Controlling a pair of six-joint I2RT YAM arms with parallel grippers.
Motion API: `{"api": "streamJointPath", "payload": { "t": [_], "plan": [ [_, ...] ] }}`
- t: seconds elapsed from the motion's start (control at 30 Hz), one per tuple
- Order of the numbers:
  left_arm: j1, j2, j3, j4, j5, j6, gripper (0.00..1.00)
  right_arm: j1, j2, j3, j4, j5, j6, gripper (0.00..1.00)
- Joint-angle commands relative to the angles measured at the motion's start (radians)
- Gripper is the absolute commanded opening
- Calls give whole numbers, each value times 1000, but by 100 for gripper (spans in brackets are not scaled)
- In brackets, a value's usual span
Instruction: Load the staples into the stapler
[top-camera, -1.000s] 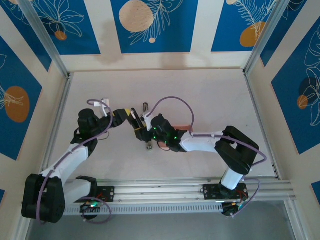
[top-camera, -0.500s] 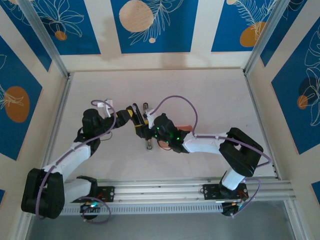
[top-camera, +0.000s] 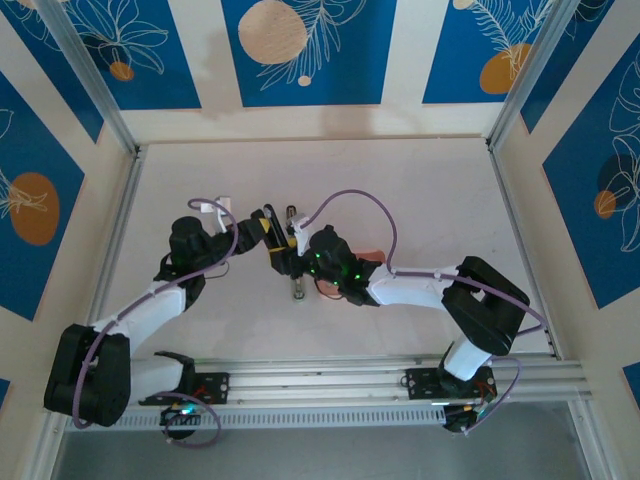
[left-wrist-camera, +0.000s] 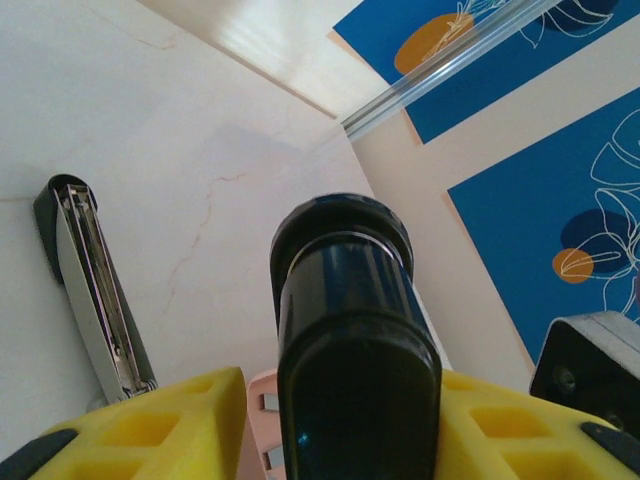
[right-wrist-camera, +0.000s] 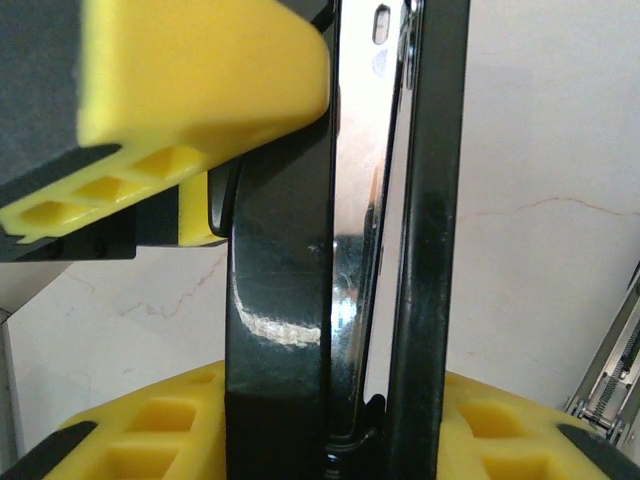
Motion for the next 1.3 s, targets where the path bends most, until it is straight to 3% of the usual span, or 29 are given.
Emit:
{"api": "streamJointPath", "payload": {
  "t": [0.0,0.13,0.3,0.37,0.53,0.7,0.83,0.97,1.13,1.27],
  "plan": [
    [-8,9,10,59,4,-17,47,5,-50,-6,99,-11,-16,24],
    [-8,22,9,81,10,-29,40,9,-51,-13,104,-14,-28,24],
    [-8,30,13,80,17,-9,18,11,-66,-29,112,-13,-42,26],
    [-8,21,25,45,25,37,11,8,-85,-42,108,3,-45,32],
    [-9,-17,98,-136,72,292,1,-48,-195,-96,52,-87,-19,62],
    [-11,-65,168,-296,178,580,0,-174,-350,-148,-34,-340,34,67],
    [-24,-100,207,-399,285,808,0,-281,-368,-28,-297,-536,62,67],
    [-44,-130,201,-418,355,950,0,-301,-321,113,-523,-609,56,66],
    [-87,-160,196,-490,355,1131,0,-308,-257,191,-564,-723,120,65],
    [-94,-171,189,-487,337,1143,0,-305,-228,218,-599,-739,126,62]
  ]
}}
